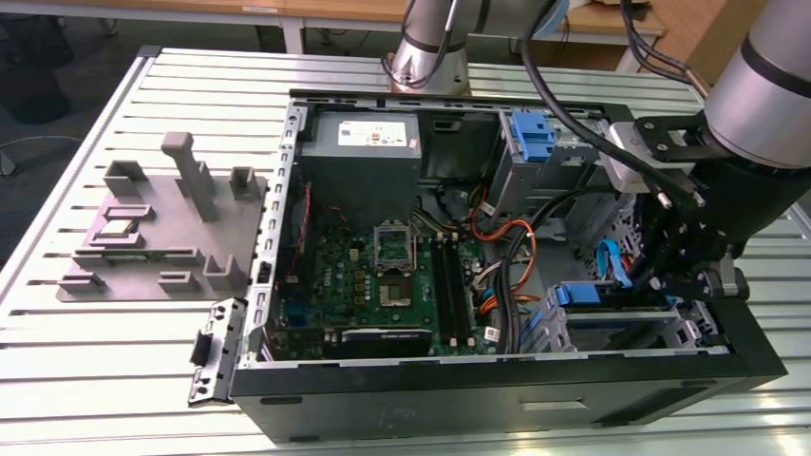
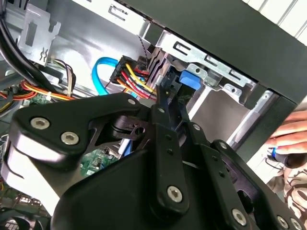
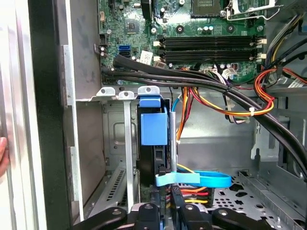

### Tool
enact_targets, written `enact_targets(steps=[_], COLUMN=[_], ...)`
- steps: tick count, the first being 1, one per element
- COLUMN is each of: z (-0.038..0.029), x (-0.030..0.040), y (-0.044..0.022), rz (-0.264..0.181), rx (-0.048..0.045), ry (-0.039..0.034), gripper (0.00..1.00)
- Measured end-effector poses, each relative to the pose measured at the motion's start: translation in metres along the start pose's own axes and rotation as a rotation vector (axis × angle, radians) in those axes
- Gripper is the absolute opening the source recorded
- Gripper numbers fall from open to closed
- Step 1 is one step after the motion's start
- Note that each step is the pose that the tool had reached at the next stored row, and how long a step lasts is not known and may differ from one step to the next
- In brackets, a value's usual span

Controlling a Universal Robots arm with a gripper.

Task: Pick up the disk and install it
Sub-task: 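Insert the second disk wire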

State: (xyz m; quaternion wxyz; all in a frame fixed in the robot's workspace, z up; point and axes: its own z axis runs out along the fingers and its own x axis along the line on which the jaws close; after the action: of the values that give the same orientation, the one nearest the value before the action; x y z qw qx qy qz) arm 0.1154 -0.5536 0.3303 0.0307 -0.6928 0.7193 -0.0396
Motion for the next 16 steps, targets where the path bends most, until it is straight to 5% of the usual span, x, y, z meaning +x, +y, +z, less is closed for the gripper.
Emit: enact_targets(steps=[5, 10, 11, 15, 16], z=[-0.0159, -0.0176, -0.0177, -0.0171, -0.017], x=[0.0002, 0.0002, 0.0002, 0.0002, 0.0001], y=[-0.0017, -0.0018, -0.0019, -0.0026, -0.0027], rz=[0.0, 0.0, 0.0, -0.001, -0.001], rx=[0.0001, -0.0001, -0.006, -0.0705, -0.0773], ry=[0.0013, 0.0011, 0.0015, 0.0038, 0.004], gripper=[0.24, 0.24, 0.24, 0.24, 0.24])
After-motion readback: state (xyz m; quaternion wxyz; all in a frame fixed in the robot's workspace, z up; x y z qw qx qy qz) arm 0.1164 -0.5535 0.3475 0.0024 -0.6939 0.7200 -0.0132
